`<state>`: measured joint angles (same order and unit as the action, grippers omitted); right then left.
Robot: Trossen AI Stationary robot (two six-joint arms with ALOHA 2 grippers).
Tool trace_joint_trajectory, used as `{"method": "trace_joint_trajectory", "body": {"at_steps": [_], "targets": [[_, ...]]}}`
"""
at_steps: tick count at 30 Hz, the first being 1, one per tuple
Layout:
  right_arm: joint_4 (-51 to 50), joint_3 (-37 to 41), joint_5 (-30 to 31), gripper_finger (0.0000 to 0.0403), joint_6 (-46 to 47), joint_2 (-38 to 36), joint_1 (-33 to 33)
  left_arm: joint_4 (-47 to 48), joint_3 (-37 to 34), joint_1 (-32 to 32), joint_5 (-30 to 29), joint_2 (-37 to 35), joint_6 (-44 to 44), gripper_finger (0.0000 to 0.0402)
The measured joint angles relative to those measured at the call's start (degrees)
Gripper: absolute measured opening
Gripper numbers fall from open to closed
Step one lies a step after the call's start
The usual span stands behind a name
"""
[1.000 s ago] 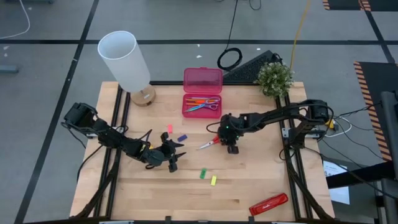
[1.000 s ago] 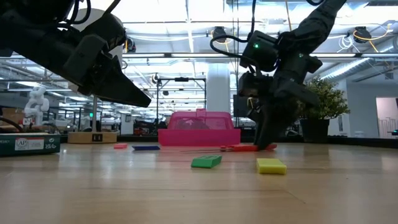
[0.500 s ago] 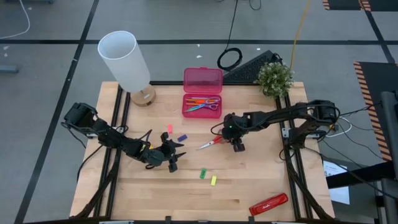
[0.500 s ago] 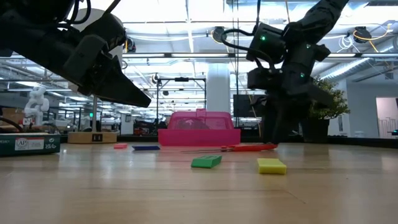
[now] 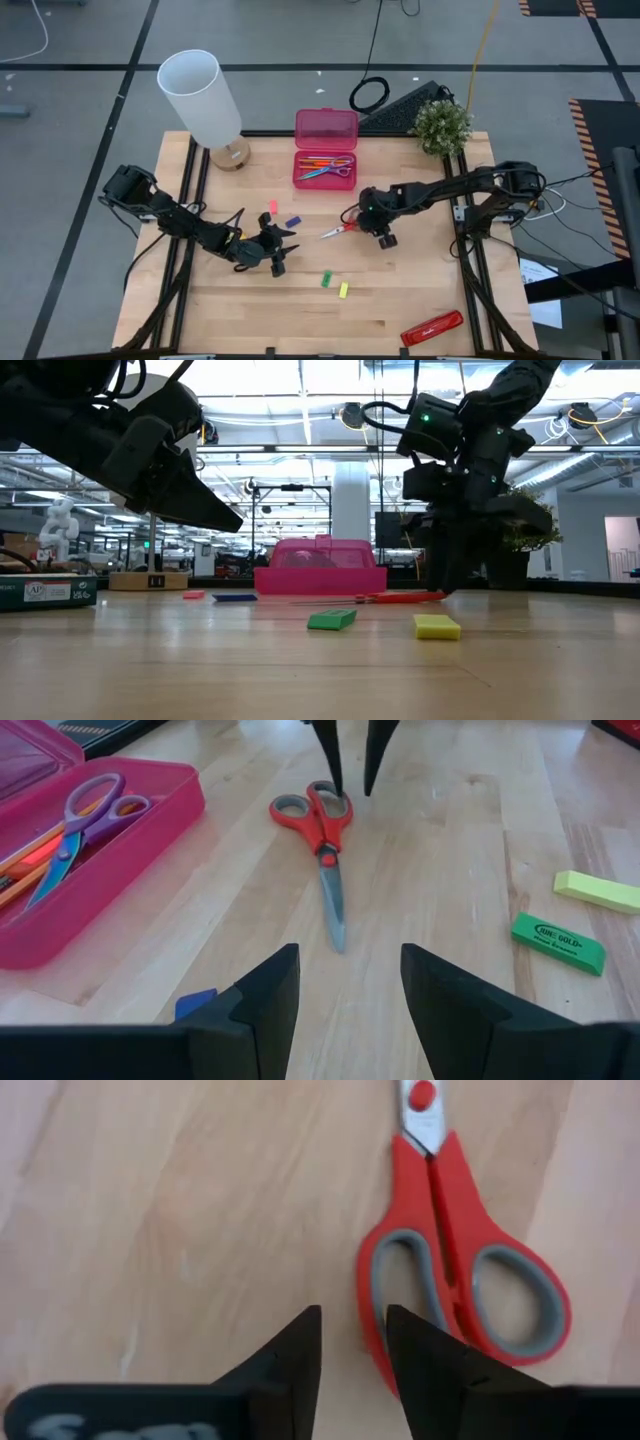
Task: Pack school essentials
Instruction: Put the red scissors into the red supply box
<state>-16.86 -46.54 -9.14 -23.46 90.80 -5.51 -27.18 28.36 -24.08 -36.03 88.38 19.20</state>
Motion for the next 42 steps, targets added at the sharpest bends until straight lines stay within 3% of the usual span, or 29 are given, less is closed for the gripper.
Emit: {"method": "trace_joint_trajectory", "body": {"at_steps": [11,19,37,42], "targets": [[0.50,-0.08,0.19,0.0067,-0.20,2.34,0.02,-0.02,0.00,0.00,0.01,0.00,0.06,0.0177],[1.01,-0.22,0.04,0.0015,-0.20,3.44,0.02,-0.02,0.00,-0.01,0.02,0.00,0.07,0.0177],[2.25,-0.22,2.17,0.0017,-0.17,-1.33,0.02,0.11,0.00,0.04,0.02,0.00,0.17,0.0177],[-0.63,-4.14,3.80,0.0017,0.37,-1.44,0.02,0.09,0.00,0.04,0.02,0.00,0.15,0.0177]]}}
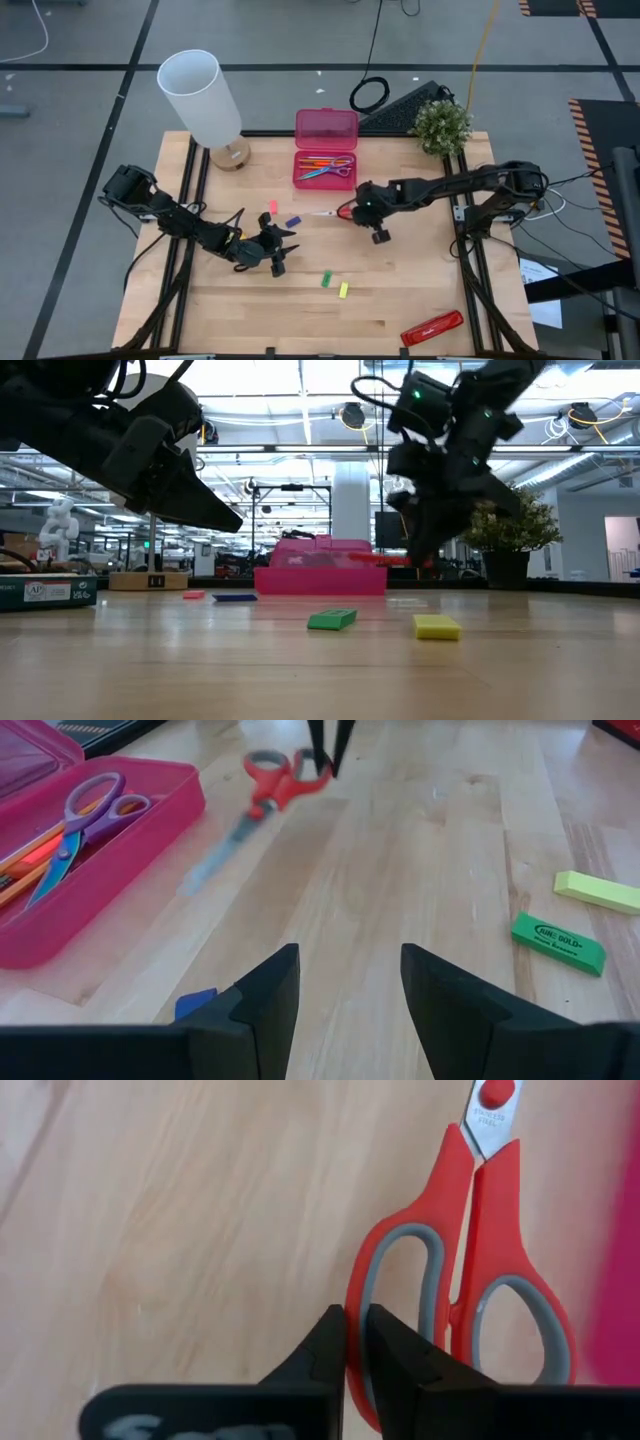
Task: Pack school essentials
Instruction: Put the red scissors into the red supply box
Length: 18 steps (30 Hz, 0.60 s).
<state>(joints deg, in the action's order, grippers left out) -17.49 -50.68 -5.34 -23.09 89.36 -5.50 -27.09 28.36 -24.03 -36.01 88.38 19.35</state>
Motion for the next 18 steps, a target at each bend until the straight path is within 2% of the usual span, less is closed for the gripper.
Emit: {"method": "trace_joint_trajectory", "body": {"at_steps": [5,11,18], "targets": [[-6.46,-6.65,1.29,0.0017,-0.61,-0.02,-0.89,0.01,0.00,-0.11,0.00,0.00,0.25,0.0177],[-13.50,-14.83,5.37,0.0017,-7.63,-0.04,-3.22,0.00,0.00,-0.17,0.02,-0.01,0.85,0.0177],[-11.84,-20.04,5.40,0.0017,-16.06,-0.07,-8.54,0.01,0.00,-0.48,0.04,0.00,0.85,0.0177]]}}
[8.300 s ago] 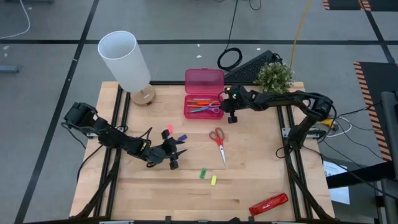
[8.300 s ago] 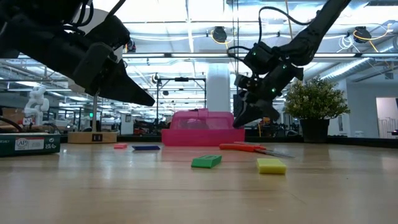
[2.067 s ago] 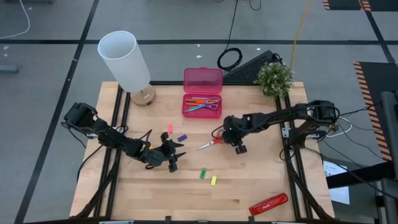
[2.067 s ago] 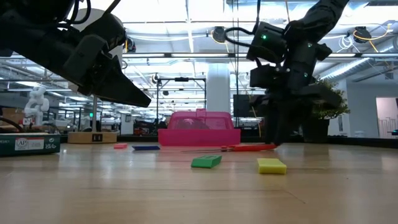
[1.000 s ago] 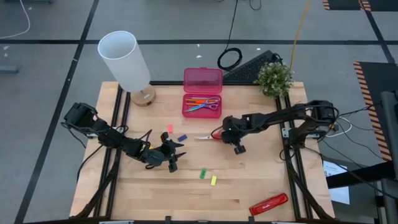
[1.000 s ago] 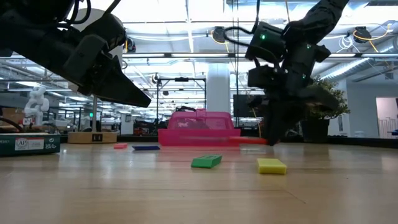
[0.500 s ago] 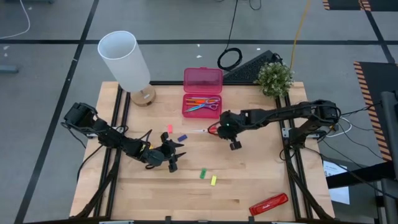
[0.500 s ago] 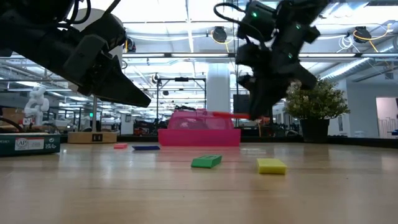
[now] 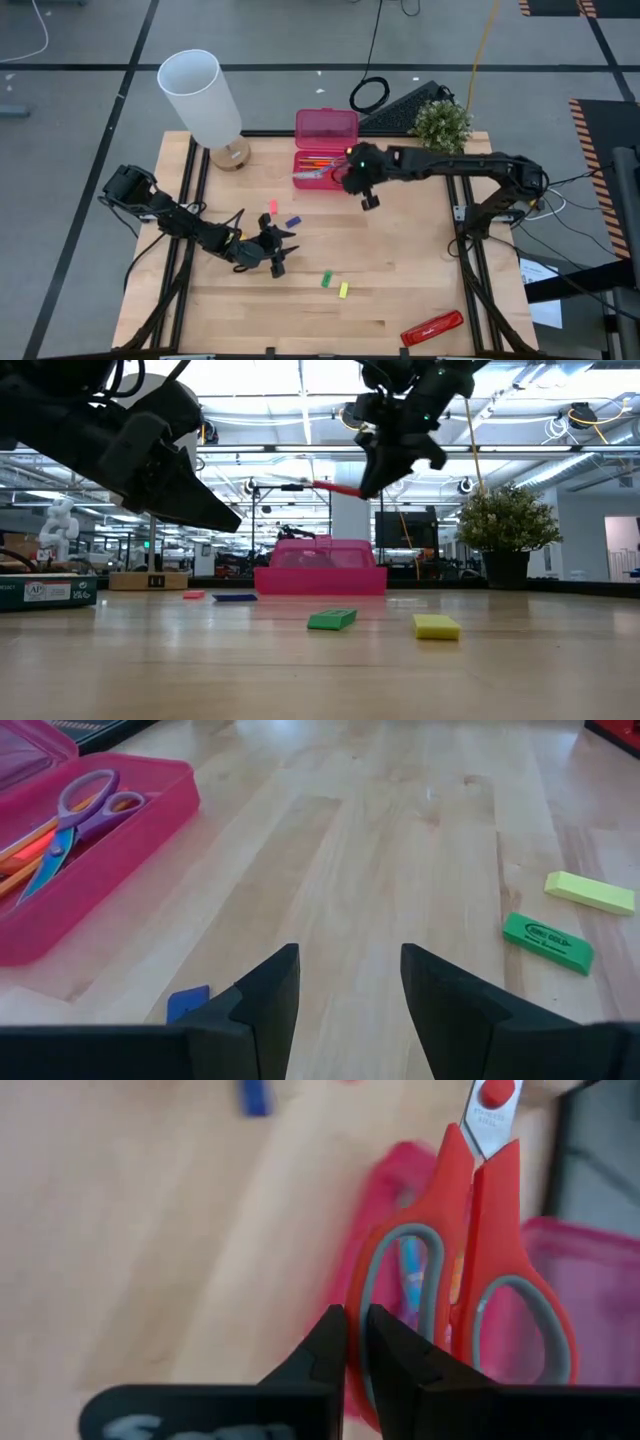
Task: Pack school essentials
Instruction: Put the red scissors into the red supply box
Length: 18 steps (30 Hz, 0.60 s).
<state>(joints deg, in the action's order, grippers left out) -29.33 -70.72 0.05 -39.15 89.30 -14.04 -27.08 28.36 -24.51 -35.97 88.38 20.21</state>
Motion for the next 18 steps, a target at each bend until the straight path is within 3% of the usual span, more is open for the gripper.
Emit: {"method": "trace_joint_trajectory", "body": {"at_steps": [6,10,18], "targets": [[6.29,-0.17,-0.36,0.0017,-5.80,0.86,-4.99,-0.01,0.00,0.04,0.00,0.00,-0.04,0.0177],[8.73,-0.17,-4.56,0.0017,-7.43,3.33,-7.77,-0.03,0.00,0.04,0.00,0.00,-0.14,0.0177],[7.62,-0.17,-6.11,0.0018,-11.63,11.08,-9.22,-0.08,0.00,0.04,-0.02,-0.02,-0.41,0.0177]]}}
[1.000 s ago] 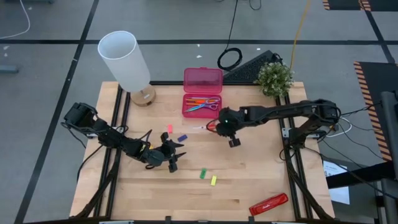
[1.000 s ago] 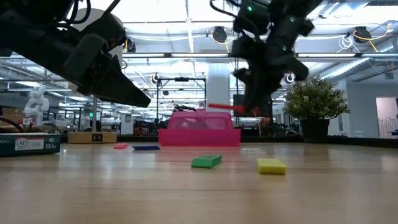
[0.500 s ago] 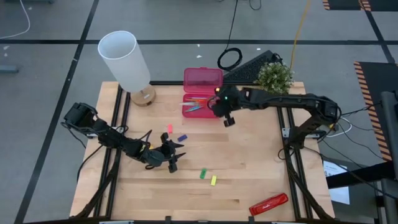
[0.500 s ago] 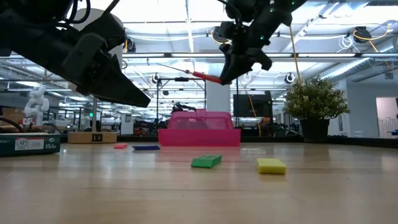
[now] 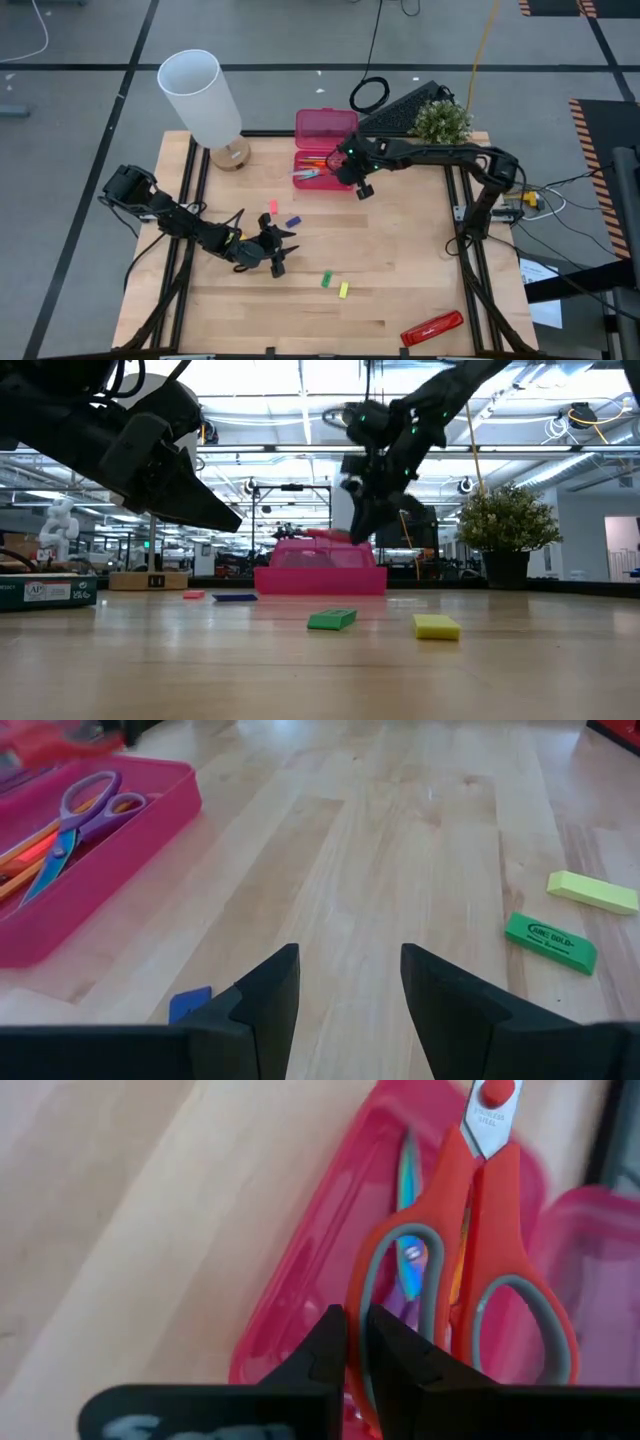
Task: Pack school essentials
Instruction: Put the red scissors into the red supply box, then put the blue eraser into the red supply box
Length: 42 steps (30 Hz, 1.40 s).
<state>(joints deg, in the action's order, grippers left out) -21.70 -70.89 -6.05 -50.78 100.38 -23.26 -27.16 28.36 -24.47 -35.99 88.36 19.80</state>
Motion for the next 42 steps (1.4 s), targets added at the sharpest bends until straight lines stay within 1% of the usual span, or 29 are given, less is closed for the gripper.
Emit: {"method": "trace_joint_trajectory", "body": {"at_steps": [8,11,14,21,23,26,31,33,35,39,42], "targets": [[-1.81,0.02,0.39,0.0018,-2.45,4.60,-1.54,0.00,0.00,0.00,-0.02,0.00,-0.01,0.0177],[-2.90,0.02,0.38,0.0018,-2.86,4.57,-2.24,0.02,0.00,0.00,-0.02,0.00,-0.01,0.0177],[-3.12,0.02,0.41,0.0018,-5.23,4.57,-2.62,0.03,0.00,0.00,-0.02,0.00,-0.05,0.0177],[-2.38,0.02,0.17,0.0021,-7.43,4.57,-3.42,0.04,0.00,0.00,-0.02,0.00,-0.12,0.0177],[-1.02,0.02,0.21,0.0030,-7.54,4.57,-3.44,0.04,0.00,0.00,-0.02,0.00,-0.12,0.0177],[0.79,0.02,0.38,0.0056,-7.61,4.57,-3.44,0.04,0.00,0.00,-0.02,0.00,-0.10,0.0177],[2.39,0.02,3.29,0.0104,-7.99,4.55,-3.42,0.04,0.00,0.00,-0.02,0.00,-0.09,0.0177],[2.97,0.02,3.38,0.0118,-6.72,4.47,-3.42,0.04,0.00,0.00,-0.02,0.00,-0.07,0.0177],[2.99,0.02,3.51,0.0128,-3.24,3.98,-3.05,0.04,0.00,0.00,-0.02,0.00,0.08,0.0177],[1.87,0.02,3.46,0.0138,6.45,1.24,-0.91,0.13,0.00,0.00,-0.02,0.00,0.24,0.0177],[-1.21,0.02,3.44,0.0138,14.31,-1.91,1.61,1.05,0.00,0.00,-0.02,0.00,0.13,0.0177]]}}
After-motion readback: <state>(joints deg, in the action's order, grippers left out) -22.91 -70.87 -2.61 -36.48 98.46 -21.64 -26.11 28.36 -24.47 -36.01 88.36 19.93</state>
